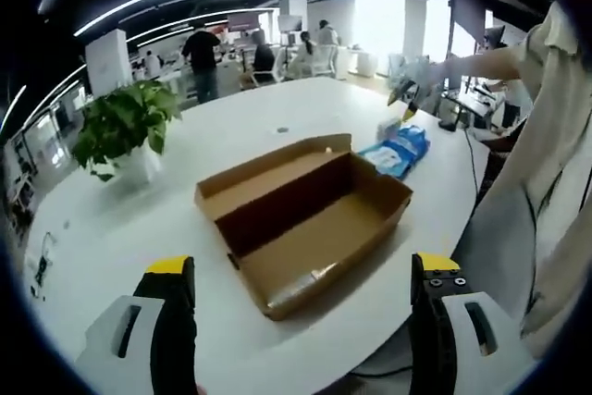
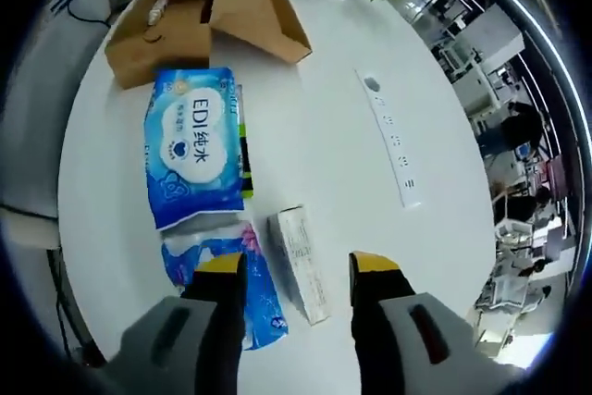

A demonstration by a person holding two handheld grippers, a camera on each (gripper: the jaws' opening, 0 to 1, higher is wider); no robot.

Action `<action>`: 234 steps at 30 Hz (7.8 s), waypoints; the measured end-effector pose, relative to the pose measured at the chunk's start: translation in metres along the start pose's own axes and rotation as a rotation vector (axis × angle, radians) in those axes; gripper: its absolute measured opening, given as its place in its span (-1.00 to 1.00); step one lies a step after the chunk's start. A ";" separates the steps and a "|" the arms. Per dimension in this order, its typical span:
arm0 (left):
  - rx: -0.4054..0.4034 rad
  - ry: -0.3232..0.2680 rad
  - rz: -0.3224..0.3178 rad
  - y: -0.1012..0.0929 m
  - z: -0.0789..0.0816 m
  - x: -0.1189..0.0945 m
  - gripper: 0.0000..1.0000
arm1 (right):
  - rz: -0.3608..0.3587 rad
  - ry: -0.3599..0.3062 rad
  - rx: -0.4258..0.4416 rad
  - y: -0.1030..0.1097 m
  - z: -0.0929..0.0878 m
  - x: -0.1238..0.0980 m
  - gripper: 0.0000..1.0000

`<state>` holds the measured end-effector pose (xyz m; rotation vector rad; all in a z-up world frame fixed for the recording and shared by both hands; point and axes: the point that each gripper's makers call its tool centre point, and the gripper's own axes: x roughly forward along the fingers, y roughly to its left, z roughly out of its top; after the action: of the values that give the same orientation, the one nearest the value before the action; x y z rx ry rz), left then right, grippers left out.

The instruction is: Operate the shoe box by opening the lid, removing the specified soft item, and placing it in the target area until the item is outside and the box remains undamaged.

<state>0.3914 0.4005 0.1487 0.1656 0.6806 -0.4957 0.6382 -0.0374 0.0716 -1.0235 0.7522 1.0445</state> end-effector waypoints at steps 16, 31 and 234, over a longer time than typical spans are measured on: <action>0.079 0.078 -0.109 0.018 0.000 0.021 0.90 | -0.063 -0.139 0.195 0.048 0.026 -0.031 0.27; 0.192 0.205 -0.230 0.020 -0.008 0.047 0.64 | -0.101 -0.240 0.330 0.091 0.039 -0.053 0.67; 0.433 0.306 -0.484 -0.095 0.014 0.107 -0.68 | -0.051 -0.613 0.494 0.182 0.148 -0.082 0.09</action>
<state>0.4244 0.2719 0.0925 0.4968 0.9106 -1.0981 0.4443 0.1010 0.1405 -0.2664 0.4357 0.9866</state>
